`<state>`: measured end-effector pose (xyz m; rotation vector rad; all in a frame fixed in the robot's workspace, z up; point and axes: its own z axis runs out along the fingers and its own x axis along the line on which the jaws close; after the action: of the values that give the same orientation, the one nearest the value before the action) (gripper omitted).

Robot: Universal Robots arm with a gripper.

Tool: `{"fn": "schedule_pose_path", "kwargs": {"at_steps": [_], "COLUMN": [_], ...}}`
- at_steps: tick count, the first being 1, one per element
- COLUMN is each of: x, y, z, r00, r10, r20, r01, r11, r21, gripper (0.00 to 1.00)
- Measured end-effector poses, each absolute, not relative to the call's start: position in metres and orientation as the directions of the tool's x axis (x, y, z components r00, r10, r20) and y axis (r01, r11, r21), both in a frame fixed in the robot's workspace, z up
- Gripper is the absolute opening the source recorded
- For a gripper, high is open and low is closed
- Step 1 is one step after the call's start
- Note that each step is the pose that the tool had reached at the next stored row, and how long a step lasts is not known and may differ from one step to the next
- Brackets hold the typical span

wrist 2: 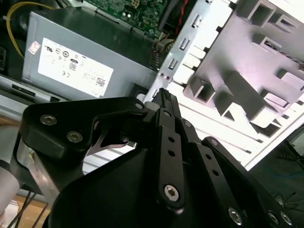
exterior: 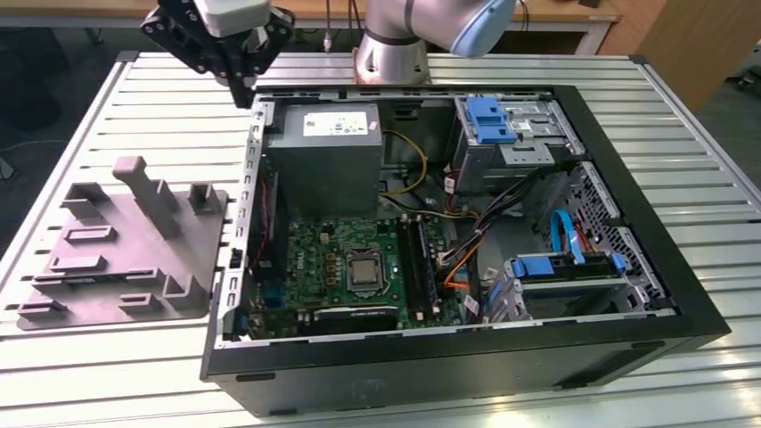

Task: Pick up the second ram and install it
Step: 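Reach for the second ram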

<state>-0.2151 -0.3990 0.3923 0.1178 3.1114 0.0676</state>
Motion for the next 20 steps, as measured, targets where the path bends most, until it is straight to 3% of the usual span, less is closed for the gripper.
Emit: {"fn": "schedule_pose_path", "kwargs": {"at_steps": [20], "x": [-0.279], "y": [-0.399], "z": [0.391], "r00": [-0.997], "r10": [0.076], "r20": [-0.026], "r01": [0.075], "r11": [0.996], "r21": [0.044], "gripper": [0.10]}}
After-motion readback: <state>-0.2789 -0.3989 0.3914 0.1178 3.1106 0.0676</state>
